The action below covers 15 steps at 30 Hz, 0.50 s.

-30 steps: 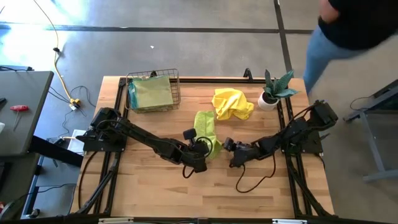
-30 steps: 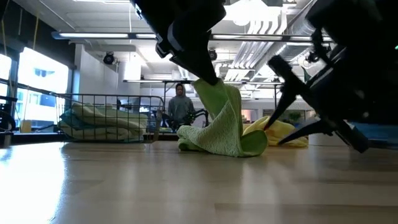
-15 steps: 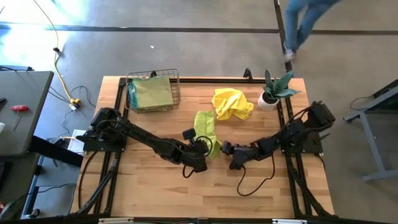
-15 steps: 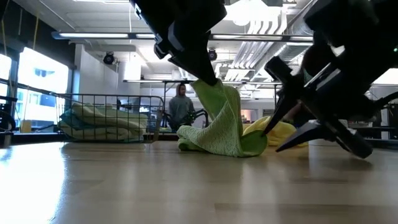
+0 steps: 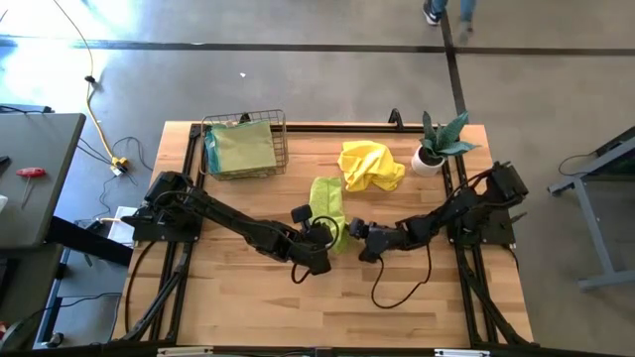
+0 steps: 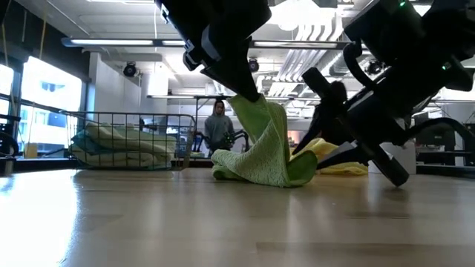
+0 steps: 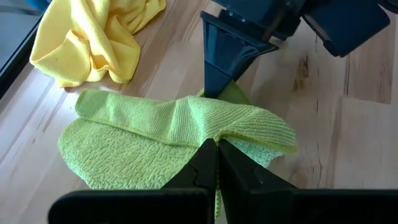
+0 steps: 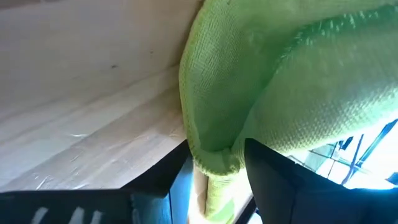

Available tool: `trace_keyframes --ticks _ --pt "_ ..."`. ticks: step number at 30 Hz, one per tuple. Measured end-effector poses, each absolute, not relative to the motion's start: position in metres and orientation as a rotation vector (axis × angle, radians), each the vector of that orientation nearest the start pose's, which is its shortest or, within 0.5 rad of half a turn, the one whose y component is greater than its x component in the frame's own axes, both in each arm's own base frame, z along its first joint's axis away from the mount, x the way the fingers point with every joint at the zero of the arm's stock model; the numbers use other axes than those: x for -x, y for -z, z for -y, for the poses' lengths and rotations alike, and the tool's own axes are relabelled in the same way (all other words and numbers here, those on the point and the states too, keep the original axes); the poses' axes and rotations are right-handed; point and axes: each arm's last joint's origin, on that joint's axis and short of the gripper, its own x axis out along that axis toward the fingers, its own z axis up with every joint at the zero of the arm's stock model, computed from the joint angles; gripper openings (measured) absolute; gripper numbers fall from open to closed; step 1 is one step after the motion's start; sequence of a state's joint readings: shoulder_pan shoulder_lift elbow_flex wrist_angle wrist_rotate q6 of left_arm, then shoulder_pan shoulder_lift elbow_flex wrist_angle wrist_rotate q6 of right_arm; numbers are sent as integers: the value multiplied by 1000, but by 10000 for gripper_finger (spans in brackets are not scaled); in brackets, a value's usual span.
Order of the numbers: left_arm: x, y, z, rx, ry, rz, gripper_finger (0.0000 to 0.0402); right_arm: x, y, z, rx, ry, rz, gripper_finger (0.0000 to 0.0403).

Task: Fold microfiber towels
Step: Fold the light green towel

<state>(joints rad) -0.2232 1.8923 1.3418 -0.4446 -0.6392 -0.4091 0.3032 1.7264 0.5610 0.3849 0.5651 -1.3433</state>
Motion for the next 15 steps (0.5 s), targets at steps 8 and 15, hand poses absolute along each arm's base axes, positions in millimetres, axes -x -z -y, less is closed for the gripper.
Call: trace_keyframes --ticks 8,15 --pt "-387 -201 70 -39 -547 -810 0 -270 -97 -68 1539 -263 -798 53" --pt "-387 -200 71 -40 -547 -811 0 -269 -97 -68 1426 -205 -801 7"
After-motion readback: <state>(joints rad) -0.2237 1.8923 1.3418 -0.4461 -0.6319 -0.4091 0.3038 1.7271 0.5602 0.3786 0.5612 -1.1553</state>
